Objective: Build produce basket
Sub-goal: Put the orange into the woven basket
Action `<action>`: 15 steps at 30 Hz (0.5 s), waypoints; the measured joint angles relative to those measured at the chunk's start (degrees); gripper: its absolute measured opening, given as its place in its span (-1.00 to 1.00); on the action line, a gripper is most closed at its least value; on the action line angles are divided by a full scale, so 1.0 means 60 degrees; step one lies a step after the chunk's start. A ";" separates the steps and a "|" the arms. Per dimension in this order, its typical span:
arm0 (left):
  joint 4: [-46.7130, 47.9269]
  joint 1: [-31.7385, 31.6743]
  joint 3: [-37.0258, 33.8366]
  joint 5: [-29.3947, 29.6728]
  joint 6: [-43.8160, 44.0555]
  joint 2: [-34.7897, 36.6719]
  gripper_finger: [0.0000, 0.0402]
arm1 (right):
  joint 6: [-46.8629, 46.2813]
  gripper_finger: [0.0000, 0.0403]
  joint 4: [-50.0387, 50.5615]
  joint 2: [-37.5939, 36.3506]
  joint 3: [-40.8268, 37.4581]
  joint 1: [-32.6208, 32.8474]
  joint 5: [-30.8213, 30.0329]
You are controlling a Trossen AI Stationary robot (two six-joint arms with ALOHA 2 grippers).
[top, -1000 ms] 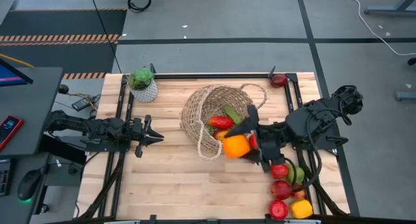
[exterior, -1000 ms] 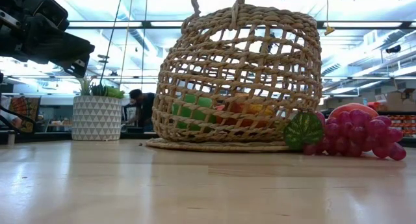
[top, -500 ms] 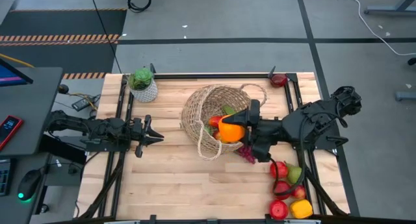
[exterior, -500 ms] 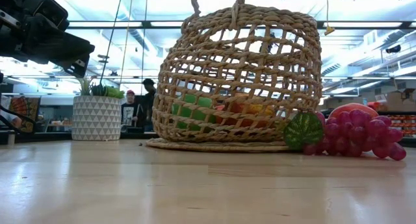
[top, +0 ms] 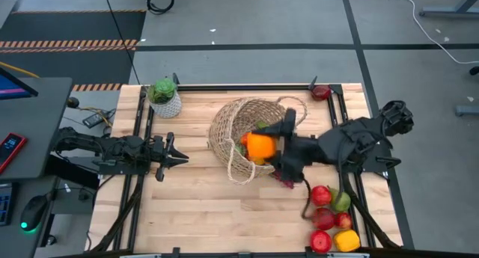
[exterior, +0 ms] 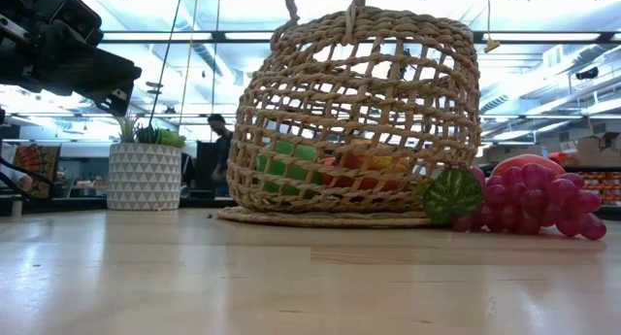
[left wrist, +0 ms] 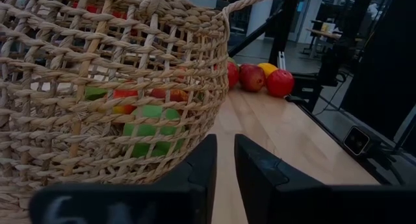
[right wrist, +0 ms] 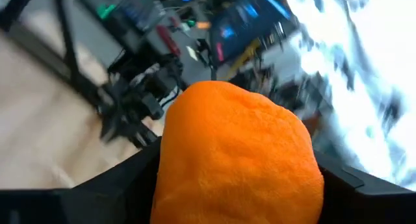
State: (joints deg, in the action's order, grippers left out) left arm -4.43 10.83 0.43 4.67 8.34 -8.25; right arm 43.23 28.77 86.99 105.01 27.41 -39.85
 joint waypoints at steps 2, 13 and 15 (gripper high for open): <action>0.0000 0.0003 0.0000 0.0000 0.0000 0.0004 -0.71 | -0.1718 0.39 0.0068 -0.0001 0.0000 -0.0309 -0.0030; 0.0000 0.0000 0.0000 0.0000 0.0000 0.0000 -0.69 | -1.0012 0.39 0.0491 -0.0001 0.0000 -0.1771 0.0089; 0.0000 0.0003 0.0000 0.0000 0.0000 0.0000 -0.71 | -1.1194 0.39 0.0500 -0.0001 0.0000 -0.2050 0.0566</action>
State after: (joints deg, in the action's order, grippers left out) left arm -4.43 10.85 0.43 4.67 8.34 -8.25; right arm -23.93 31.76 86.98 105.01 15.11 -36.45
